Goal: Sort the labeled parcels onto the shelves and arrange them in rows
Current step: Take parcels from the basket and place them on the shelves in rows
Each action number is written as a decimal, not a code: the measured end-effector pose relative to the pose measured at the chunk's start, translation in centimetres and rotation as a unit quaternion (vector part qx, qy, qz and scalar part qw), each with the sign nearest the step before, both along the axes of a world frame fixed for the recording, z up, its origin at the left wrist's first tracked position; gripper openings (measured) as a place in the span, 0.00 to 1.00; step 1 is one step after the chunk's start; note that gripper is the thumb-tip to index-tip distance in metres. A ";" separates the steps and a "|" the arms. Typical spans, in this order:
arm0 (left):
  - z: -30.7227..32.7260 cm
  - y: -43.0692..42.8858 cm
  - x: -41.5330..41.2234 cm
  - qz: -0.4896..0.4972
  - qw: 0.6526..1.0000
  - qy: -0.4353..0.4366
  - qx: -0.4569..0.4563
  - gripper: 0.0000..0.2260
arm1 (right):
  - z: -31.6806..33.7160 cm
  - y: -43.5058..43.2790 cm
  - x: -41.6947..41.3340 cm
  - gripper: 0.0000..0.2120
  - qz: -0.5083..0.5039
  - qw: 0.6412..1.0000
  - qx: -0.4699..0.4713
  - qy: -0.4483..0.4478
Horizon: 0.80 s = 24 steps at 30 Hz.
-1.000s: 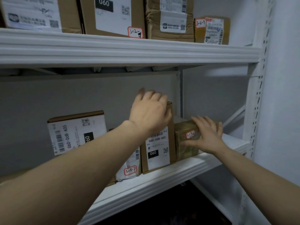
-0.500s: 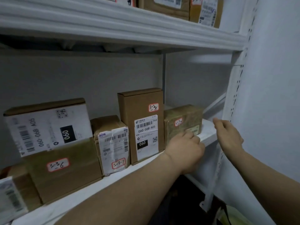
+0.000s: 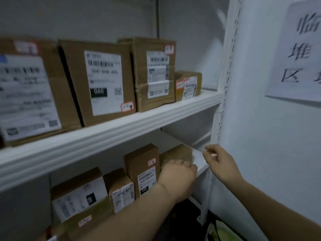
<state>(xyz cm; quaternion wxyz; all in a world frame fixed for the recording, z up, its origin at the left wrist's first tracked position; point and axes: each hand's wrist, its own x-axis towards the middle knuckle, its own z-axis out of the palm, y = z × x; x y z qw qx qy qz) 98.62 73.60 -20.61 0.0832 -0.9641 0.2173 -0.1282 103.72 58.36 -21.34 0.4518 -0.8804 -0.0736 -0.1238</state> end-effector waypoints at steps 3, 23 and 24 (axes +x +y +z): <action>6.1 -0.7 -2.8 0.006 1.000 -0.006 -0.014 0.21 | 5.6 -0.6 -3.5 0.15 0.024 0.999 0.000 0.022; 26.8 -3.1 -11.1 0.234 0.961 -0.018 -0.145 0.24 | 23.9 -7.2 -8.2 0.18 0.204 0.977 0.004 0.065; 27.3 -2.6 -10.8 0.239 0.959 -0.031 -0.148 0.25 | 23.9 -7.1 -7.4 0.17 0.200 0.977 0.011 0.071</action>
